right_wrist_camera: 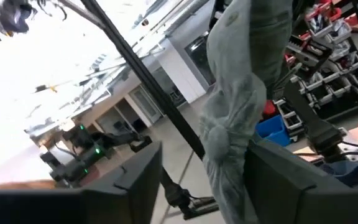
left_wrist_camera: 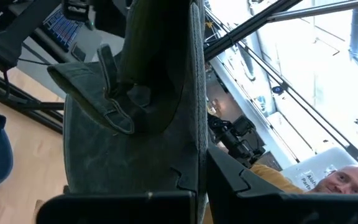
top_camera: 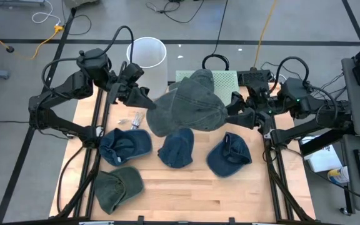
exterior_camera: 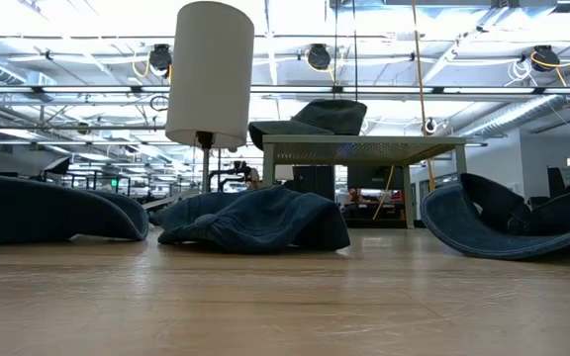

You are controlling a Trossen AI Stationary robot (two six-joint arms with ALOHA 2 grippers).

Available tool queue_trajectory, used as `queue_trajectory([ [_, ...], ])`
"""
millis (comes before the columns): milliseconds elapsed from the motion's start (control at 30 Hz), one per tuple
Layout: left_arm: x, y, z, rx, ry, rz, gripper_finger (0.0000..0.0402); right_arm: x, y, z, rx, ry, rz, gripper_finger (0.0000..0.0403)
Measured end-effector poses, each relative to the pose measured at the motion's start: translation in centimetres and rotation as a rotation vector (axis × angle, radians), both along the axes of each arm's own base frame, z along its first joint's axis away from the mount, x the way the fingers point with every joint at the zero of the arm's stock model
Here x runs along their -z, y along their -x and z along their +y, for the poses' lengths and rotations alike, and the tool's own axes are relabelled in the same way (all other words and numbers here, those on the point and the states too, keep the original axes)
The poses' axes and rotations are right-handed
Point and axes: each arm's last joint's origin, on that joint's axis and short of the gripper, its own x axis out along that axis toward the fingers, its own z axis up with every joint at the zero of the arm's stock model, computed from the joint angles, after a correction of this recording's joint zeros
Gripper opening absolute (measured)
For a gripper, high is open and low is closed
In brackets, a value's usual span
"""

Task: Pick & Place hat
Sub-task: Stack the top green cap on the green cap on the shelf

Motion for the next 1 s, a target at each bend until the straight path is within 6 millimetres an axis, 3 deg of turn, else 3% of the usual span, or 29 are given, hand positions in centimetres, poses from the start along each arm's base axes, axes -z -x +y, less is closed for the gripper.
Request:
queue_trajectory([
  [233, 0.3, -0.1, 0.1, -0.02, 0.01, 0.03, 0.0011, -0.3, -0.1, 0.0, -0.026, -0.121, 0.002, 0.007],
  [333, 0.3, 0.0, 0.4, -0.045, 0.005, 0.027, 0.0035, -0.3, -0.1, 0.0, -0.03, -0.139, 0.002, 0.0021],
  [700, 0.9, 0.4, 2.0, -0.112, -0.126, 0.014, 0.0122, -1.7, 1.0, 0.0, -0.068, -0.237, -0.103, 0.0021],
  [1000, 3.2, 1.4, 3.2, -0.277, -0.256, 0.222, 0.0133, -2.0, 1.6, -0.4, 0.015, -0.378, -0.097, 0.0021],
])
